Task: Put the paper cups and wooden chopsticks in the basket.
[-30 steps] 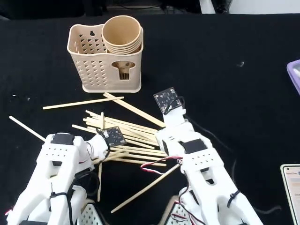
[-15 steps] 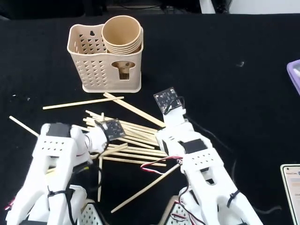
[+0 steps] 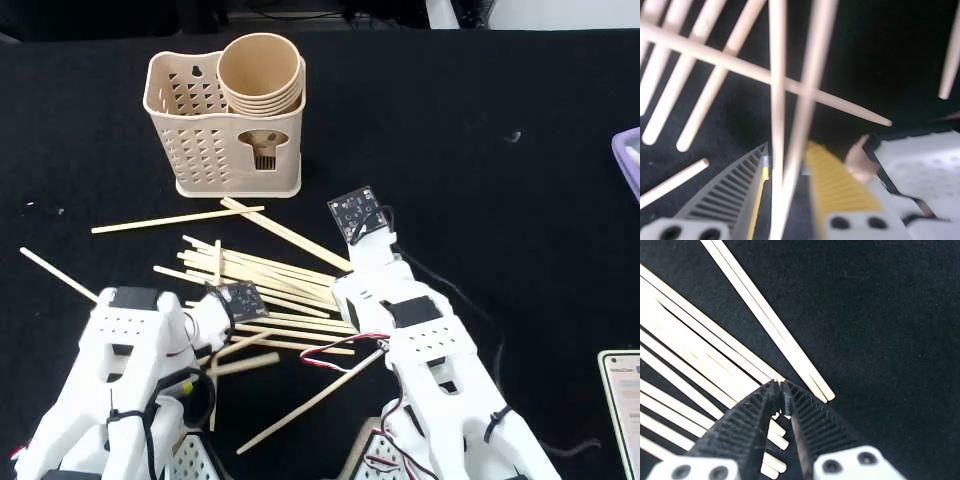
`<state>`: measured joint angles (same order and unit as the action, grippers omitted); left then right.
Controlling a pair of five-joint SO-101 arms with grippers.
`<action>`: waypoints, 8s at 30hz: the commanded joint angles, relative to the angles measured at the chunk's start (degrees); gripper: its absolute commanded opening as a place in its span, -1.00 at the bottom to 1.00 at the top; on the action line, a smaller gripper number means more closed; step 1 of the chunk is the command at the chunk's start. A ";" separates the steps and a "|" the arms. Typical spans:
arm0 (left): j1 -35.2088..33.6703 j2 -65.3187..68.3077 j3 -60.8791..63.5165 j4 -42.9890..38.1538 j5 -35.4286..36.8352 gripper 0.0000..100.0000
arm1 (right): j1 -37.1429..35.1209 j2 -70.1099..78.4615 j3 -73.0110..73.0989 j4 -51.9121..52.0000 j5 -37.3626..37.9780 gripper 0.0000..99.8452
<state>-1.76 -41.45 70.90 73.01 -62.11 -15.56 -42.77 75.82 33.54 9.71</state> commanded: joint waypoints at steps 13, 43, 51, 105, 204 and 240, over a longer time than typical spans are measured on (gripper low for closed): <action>-0.13 -0.70 -10.24 4.40 0.00 -0.62 | 0.88 -1.89 -0.22 -1.32 -0.09 -0.97; -0.13 -0.88 -8.48 11.43 -7.56 -0.61 | 0.79 -1.89 -0.22 -1.32 -0.09 -0.97; -0.13 -0.97 -1.89 -0.88 -0.62 -0.40 | 0.79 -1.89 0.13 -1.41 0.00 -0.97; -6.02 -0.97 -3.03 -2.81 -6.07 -0.50 | 0.62 -1.89 0.22 -1.41 2.29 -0.97; -11.03 -0.97 -16.92 9.85 -5.10 -0.94 | 0.62 -1.89 0.31 -1.41 2.29 -0.97; -10.51 -5.19 -49.36 -41.76 80.35 -0.94 | 0.62 -1.89 2.07 -4.92 2.29 -0.97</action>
<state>-15.38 -49.27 24.92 43.91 13.41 -15.56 -43.21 78.20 29.93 11.38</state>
